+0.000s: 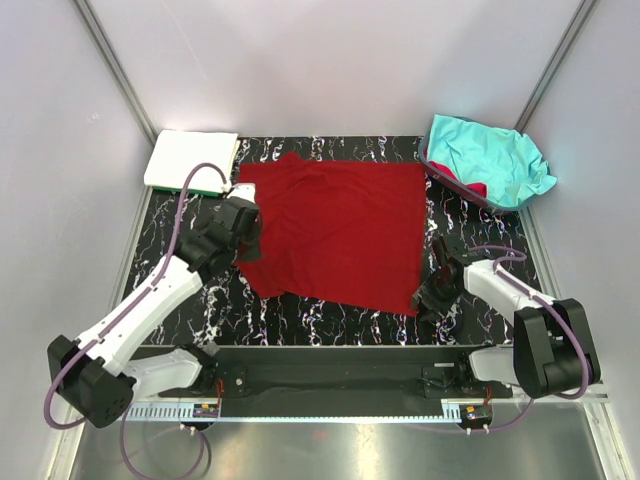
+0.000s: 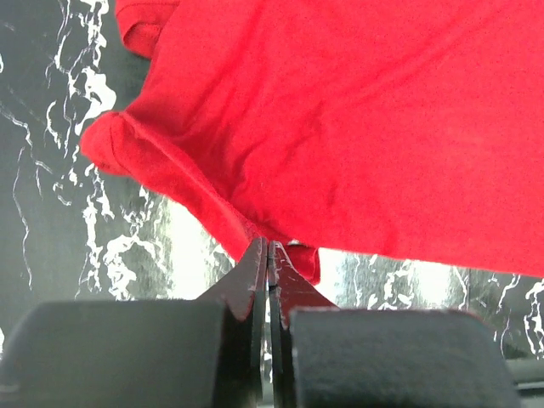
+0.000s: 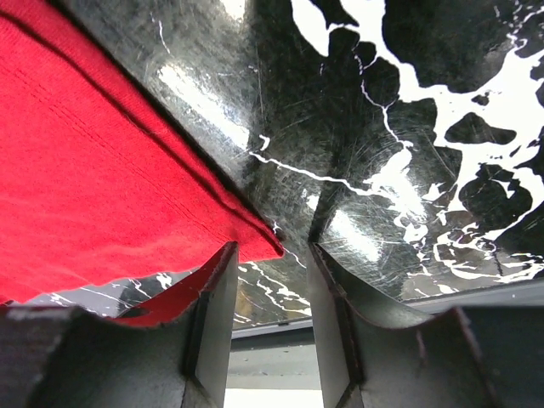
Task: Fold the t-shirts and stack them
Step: Flatten the tshirt out
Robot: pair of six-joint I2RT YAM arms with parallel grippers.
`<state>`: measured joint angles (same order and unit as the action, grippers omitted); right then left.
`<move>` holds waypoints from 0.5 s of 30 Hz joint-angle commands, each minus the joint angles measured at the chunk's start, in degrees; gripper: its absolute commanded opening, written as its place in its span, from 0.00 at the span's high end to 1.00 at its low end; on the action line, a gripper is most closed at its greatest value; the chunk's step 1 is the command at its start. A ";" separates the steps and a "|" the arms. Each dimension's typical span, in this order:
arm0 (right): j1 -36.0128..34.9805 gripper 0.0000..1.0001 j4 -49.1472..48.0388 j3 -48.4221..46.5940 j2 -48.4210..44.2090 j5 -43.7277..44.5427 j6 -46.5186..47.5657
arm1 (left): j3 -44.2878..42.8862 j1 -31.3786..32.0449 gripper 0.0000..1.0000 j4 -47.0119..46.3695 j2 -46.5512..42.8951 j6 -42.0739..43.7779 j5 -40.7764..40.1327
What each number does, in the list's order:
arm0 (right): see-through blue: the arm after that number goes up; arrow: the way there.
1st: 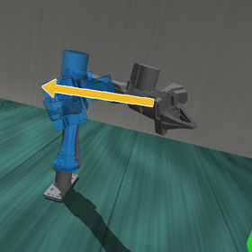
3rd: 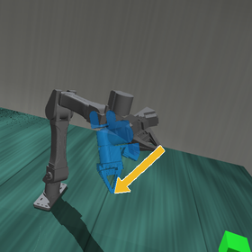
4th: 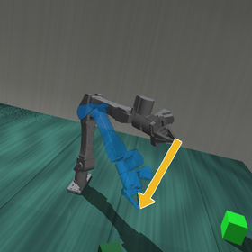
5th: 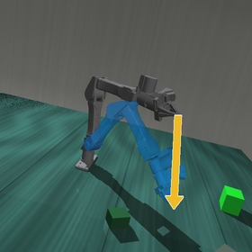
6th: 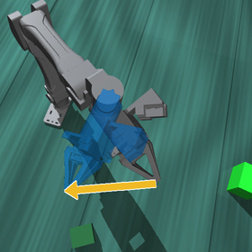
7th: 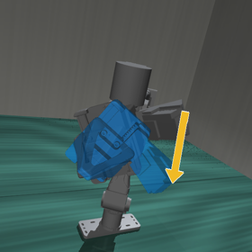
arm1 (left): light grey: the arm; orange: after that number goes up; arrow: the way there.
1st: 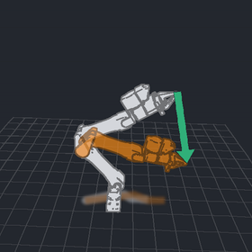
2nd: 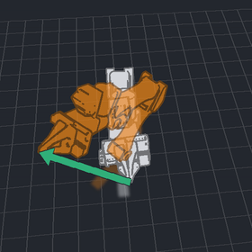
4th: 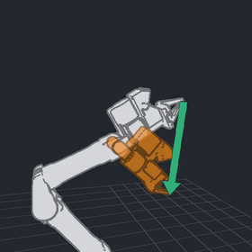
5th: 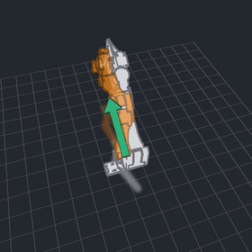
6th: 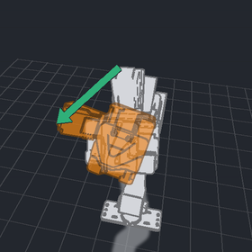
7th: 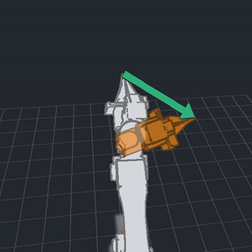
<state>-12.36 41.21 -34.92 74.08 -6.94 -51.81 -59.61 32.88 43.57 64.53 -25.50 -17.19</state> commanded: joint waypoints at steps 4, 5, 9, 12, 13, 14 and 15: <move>0.06 0.55 -0.34 -1.91 0.27 1.49 -4.79 | -3.31 -0.19 1.00 2.83 -4.50 -1.14 -1.44; 0.14 0.55 -0.78 -1.91 0.45 1.49 -5.05 | -3.58 -0.19 1.00 3.36 -4.85 -1.13 -1.62; 0.14 0.55 -1.48 -2.44 3.08 1.32 -7.94 | -4.80 -0.19 1.00 3.98 -5.64 -1.22 -1.71; 0.14 0.57 -3.94 -0.16 3.43 1.31 -11.28 | -5.77 -0.19 1.00 4.68 -6.26 -1.49 -1.70; 0.14 0.57 -4.82 1.07 3.44 1.92 -11.90 | -5.86 -0.28 1.00 4.85 -6.35 -1.57 -1.88; 0.06 0.57 -5.52 1.86 3.09 2.28 -12.34 | -6.21 -0.19 1.00 5.12 -6.70 -1.57 -1.97; 0.14 0.59 -6.14 2.57 2.13 2.54 -13.74 | -6.22 -0.28 1.00 5.38 -6.96 -1.57 -2.40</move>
<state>-12.32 40.25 -35.20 76.40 -7.05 -60.34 -63.00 32.88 48.64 59.42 -26.65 -17.58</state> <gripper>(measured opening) 0.424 0.009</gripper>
